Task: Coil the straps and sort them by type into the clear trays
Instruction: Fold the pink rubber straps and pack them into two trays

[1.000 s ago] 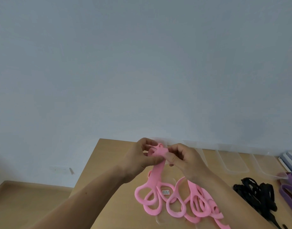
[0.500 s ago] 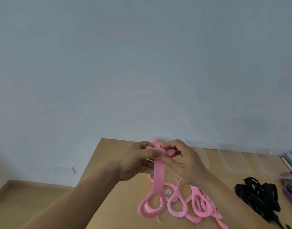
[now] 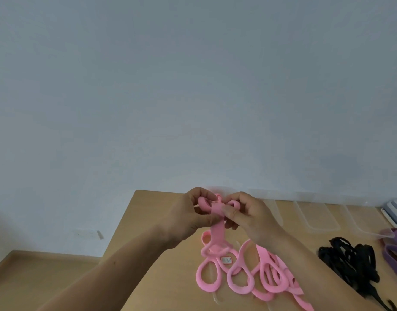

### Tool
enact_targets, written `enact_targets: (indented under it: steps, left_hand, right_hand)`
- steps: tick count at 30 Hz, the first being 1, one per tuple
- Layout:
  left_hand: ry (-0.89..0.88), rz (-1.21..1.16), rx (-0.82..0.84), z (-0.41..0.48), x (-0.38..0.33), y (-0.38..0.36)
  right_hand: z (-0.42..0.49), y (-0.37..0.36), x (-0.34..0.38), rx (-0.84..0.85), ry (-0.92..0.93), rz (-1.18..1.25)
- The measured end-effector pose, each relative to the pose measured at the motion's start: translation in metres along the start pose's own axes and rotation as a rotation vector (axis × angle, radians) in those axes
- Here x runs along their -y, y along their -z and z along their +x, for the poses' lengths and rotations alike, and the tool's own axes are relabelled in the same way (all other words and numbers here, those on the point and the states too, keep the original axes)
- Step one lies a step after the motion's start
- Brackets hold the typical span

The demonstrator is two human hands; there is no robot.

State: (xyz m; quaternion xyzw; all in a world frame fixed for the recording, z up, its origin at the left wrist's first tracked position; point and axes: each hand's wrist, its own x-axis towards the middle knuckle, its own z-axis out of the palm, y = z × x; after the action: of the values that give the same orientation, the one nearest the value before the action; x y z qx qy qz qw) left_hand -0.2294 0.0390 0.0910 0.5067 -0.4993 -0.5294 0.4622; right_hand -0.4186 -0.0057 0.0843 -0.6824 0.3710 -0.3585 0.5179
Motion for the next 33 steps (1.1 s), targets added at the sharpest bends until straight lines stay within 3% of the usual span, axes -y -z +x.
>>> enact_targets:
  steps: [15,18,27,33]
  left_hand:
    - [0.104,-0.027,0.163,-0.001,-0.008,0.004]
    - [0.128,-0.047,0.126,-0.002,-0.008,0.004]
    - [0.005,-0.063,0.001,-0.002,0.001,0.006]
    - [-0.041,-0.082,0.049,-0.006,0.005,0.005]
  right_hand:
    - [0.0,-0.004,-0.003,-0.064,0.193,-0.078]
    - [0.0,-0.007,-0.006,-0.064,0.202,-0.123]
    - [0.001,-0.004,-0.004,0.019,0.06,0.067]
    - [0.001,-0.004,-0.004,0.019,-0.009,0.06]
